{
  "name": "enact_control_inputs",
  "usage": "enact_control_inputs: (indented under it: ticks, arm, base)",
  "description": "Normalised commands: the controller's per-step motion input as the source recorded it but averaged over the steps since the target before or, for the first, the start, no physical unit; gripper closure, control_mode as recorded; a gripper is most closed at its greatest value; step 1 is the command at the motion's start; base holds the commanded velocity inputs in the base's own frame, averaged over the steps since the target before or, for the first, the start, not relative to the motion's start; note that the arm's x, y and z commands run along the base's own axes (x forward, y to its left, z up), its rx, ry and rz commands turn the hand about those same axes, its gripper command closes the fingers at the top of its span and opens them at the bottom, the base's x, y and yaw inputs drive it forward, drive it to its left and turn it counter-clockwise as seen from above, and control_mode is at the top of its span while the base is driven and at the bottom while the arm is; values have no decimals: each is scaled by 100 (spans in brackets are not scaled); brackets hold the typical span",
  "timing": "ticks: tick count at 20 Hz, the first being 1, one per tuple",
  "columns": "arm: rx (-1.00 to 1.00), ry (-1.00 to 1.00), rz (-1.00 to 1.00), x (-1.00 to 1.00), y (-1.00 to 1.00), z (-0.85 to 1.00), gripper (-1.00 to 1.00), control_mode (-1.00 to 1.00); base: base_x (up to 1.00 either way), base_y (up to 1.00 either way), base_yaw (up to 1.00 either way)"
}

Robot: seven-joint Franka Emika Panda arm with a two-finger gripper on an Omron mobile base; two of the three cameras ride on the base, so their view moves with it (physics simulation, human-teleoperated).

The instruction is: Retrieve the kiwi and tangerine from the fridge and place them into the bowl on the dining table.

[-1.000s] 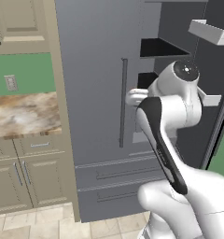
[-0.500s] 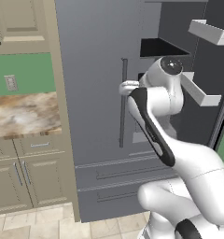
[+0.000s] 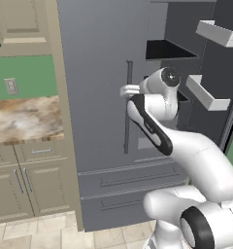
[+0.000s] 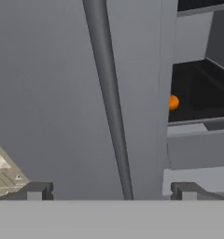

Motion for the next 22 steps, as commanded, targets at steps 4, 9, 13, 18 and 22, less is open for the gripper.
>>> enact_control_inputs:
  ticks: [4,9,13,18,22]
  arm:
    - [2,0,0,89,0,-4,-100,-100]
    - [0,0,0,92,0,-24,-100,-100]
    - [0,-8,0,73,0,-50,-100,-100]
    - [0,-5,0,80,1,-35,-100,-100]
    - [0,0,0,92,8,-14,100,-100]
  base:
    - [0,0,0]
    - [0,0,0]
    - [0,0,0]
    - [0,0,0]
    - [0,0,0]
